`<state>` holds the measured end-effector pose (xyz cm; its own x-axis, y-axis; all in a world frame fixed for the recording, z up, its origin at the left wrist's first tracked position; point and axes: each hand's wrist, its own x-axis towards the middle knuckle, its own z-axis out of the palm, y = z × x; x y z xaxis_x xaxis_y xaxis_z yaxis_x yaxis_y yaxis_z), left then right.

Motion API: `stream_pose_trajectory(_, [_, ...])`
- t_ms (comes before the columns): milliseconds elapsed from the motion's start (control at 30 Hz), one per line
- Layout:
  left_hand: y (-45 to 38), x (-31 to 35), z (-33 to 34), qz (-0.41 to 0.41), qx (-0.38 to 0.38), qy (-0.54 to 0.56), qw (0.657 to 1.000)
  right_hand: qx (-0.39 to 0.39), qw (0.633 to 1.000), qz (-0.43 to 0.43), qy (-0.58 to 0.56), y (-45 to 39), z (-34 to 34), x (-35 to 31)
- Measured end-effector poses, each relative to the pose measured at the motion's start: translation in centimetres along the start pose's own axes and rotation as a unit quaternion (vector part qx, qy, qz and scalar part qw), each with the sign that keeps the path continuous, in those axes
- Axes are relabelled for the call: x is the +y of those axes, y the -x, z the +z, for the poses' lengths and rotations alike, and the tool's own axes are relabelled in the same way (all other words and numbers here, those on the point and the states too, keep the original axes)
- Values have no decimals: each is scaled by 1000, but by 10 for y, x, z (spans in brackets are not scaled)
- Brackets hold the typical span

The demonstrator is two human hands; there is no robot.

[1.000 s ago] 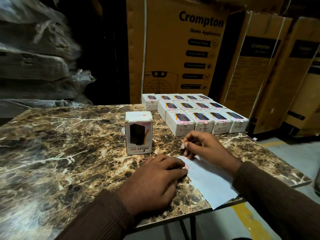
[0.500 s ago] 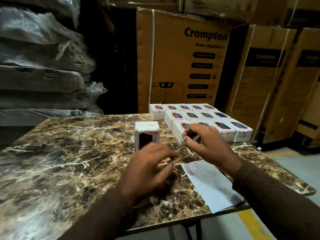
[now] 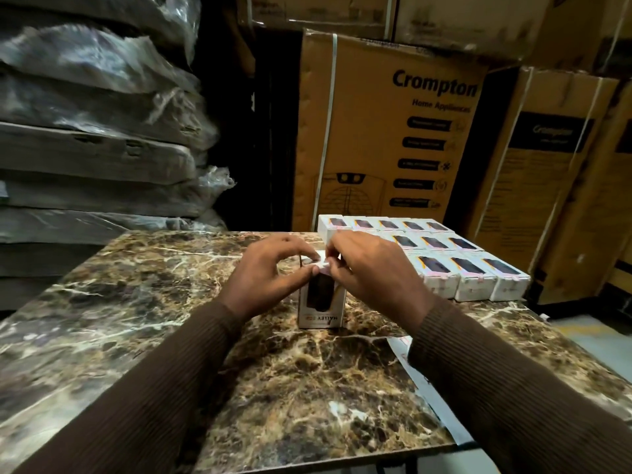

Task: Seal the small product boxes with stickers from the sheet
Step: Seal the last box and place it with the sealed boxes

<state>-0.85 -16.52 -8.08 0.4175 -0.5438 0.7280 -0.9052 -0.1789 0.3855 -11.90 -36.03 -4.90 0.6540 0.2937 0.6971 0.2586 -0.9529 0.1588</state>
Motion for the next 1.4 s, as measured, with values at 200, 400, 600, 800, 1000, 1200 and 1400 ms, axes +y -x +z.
stream_pose_trajectory(200, [6,2,14,-19,27,30,999,4,999,-24,34,6,7,5])
stream_pose_trajectory(400, [8,-3,20,-34,35,34,998,-12,998,-33,48,10,12,5])
stream_pose_trajectory(600, [8,-5,21,-32,33,34,998,-20,999,-26,24,10,8,3])
stream_pose_trajectory(800, [8,-6,21,-36,33,35,998,-31,999,-29,27,6,2,3])
stream_pose_trajectory(1000, [8,-5,21,-36,33,33,998,-74,996,-38,7,-3,-6,7])
stream_pose_trajectory(1200, [9,-5,21,-37,31,26,998,-103,994,-32,-25,-6,-13,10])
stream_pose_trajectory(1400, [9,-5,21,-36,37,40,998,-110,991,1,-72,-5,-15,13])
